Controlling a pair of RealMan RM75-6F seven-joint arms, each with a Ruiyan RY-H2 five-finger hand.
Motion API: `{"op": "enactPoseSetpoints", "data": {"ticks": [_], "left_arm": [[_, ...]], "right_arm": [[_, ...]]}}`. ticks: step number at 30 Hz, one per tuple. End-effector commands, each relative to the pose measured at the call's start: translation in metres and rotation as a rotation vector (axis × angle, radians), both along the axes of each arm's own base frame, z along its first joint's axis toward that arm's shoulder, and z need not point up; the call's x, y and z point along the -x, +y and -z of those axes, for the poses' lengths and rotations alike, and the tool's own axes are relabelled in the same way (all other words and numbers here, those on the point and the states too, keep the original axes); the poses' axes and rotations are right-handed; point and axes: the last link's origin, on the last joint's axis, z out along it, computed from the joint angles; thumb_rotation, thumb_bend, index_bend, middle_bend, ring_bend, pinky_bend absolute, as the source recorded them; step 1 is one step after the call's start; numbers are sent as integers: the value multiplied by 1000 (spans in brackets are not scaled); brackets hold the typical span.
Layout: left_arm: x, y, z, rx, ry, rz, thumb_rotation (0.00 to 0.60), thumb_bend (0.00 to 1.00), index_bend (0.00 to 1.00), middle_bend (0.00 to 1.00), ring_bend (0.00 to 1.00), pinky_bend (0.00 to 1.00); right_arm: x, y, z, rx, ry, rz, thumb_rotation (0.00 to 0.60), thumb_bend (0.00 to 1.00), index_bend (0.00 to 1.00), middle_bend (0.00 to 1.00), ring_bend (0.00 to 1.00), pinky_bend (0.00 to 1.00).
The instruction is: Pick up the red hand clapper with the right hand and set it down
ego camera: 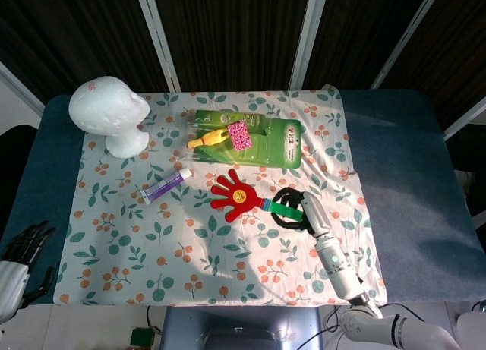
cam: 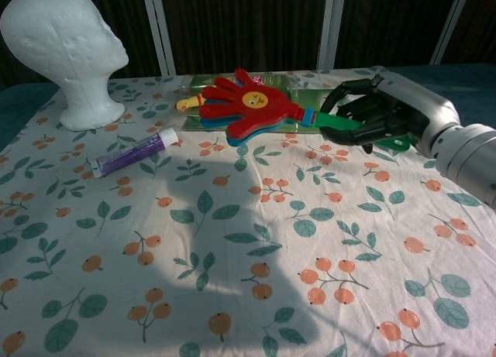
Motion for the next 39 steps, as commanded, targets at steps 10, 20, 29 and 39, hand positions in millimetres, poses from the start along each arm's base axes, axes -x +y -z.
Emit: {"op": "enactPoseSetpoints", "data": {"ticks": [10,20,29,39], "left_arm": [[0,-1,1,3,1,3,600,517,0,0,0,161],[-1,-1,0,-4,-1,4,600,517,0,0,0,161],[-1,-2,-3,-14,-10,4,600,533,0,0,0,161],[-1,-3,-4,-18,-12,3,600,531,0,0,0,161]], "right_arm": [[0,0,8,-67,122,68,600,539,869,905,867,834],[21,3,29,-22,528,-51,600,540,764,904,789,740],[25,2,22,34,549,-62,600,349,28,325,195,287],[34,17,-27,54,643,-74,600,265,0,121,7,114]]}}
